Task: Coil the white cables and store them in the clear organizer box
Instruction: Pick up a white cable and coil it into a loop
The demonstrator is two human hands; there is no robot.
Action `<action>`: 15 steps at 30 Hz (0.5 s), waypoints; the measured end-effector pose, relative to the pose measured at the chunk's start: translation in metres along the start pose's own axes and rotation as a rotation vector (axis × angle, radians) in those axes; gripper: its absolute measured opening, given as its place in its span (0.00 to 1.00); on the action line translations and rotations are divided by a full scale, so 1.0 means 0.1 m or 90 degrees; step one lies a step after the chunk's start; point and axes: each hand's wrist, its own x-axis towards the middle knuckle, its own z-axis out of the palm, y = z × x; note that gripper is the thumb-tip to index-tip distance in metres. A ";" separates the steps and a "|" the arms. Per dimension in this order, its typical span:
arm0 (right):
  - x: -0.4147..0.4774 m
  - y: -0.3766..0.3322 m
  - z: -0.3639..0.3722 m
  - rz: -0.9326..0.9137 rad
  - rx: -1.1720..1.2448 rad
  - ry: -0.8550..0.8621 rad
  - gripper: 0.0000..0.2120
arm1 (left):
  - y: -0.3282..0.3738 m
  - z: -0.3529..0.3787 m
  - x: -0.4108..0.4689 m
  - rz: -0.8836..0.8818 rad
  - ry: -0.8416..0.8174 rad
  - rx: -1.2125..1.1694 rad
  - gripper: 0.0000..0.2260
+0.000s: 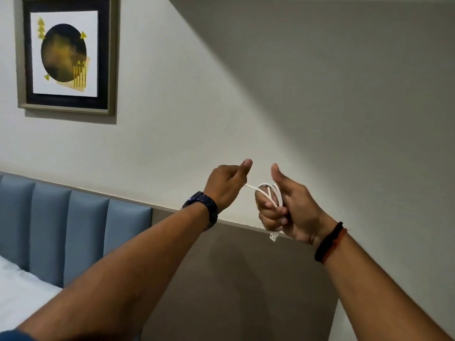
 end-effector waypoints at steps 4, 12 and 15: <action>-0.01 0.03 0.01 -0.074 0.224 -0.085 0.27 | 0.16 0.14 -0.09 -0.039 -0.061 -0.195 0.20; -0.12 -0.10 -0.03 -0.187 0.293 -0.079 0.22 | 0.26 0.37 -0.17 -0.050 -0.077 -0.404 0.05; -0.16 -0.12 -0.04 -0.200 0.303 -0.091 0.22 | 0.26 0.39 -0.21 -0.049 -0.074 -0.410 0.05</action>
